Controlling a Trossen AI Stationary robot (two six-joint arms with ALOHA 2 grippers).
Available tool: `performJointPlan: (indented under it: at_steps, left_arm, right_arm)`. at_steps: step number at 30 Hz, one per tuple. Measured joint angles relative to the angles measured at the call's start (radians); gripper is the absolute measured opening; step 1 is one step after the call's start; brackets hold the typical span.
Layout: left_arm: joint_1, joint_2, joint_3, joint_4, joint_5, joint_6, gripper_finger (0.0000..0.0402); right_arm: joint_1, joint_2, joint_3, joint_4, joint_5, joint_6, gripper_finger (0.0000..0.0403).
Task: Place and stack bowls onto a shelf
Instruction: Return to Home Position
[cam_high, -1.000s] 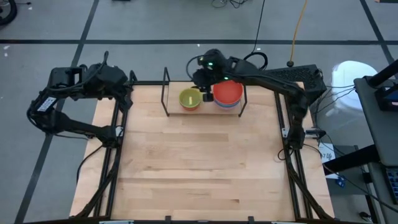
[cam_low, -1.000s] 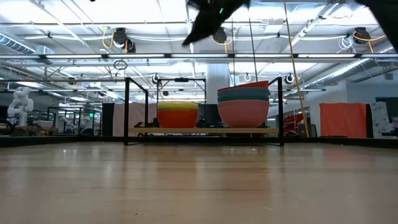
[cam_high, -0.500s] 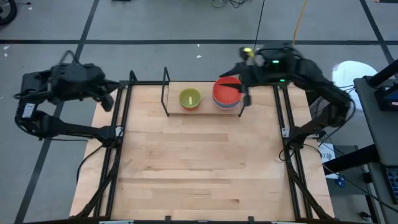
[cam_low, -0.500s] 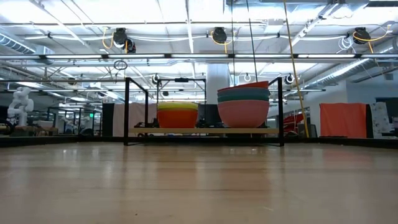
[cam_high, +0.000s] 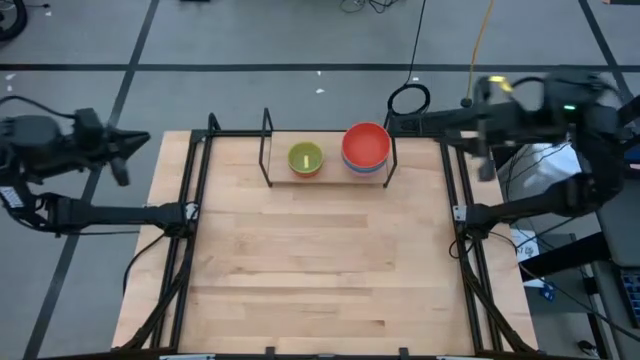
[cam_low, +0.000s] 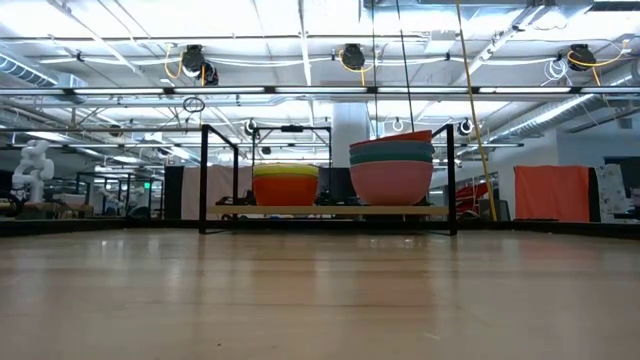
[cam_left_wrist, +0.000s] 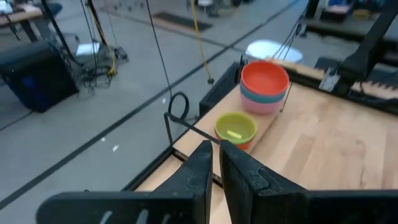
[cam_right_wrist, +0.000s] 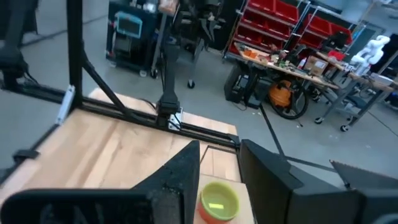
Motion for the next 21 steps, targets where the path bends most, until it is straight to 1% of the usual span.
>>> performJointPlan:
  at_steps: [6, 11, 17, 21]
  left_arm:
    - [0.000, -0.119, 0.000, 0.000, 0.000, 0.014, 0.0037]
    - [0.000, -0.200, 0.000, 0.000, 0.001, -0.073, 0.0037]
    - [0.000, -0.264, 0.000, -0.023, 0.001, -0.106, 0.0037]
    - [0.000, -0.293, 0.000, -0.074, 0.003, -0.128, 0.0037]
  right_arm:
    - [0.000, -0.113, 0.000, -0.069, -0.001, 0.077, 0.0109]
    - [0.000, -0.192, 0.000, -0.131, -0.002, 0.146, 0.0109]
    - [0.000, -0.269, 0.000, -0.197, -0.001, 0.161, 0.0108]
    - [0.000, -0.314, 0.000, -0.220, 0.003, 0.166, 0.0097]
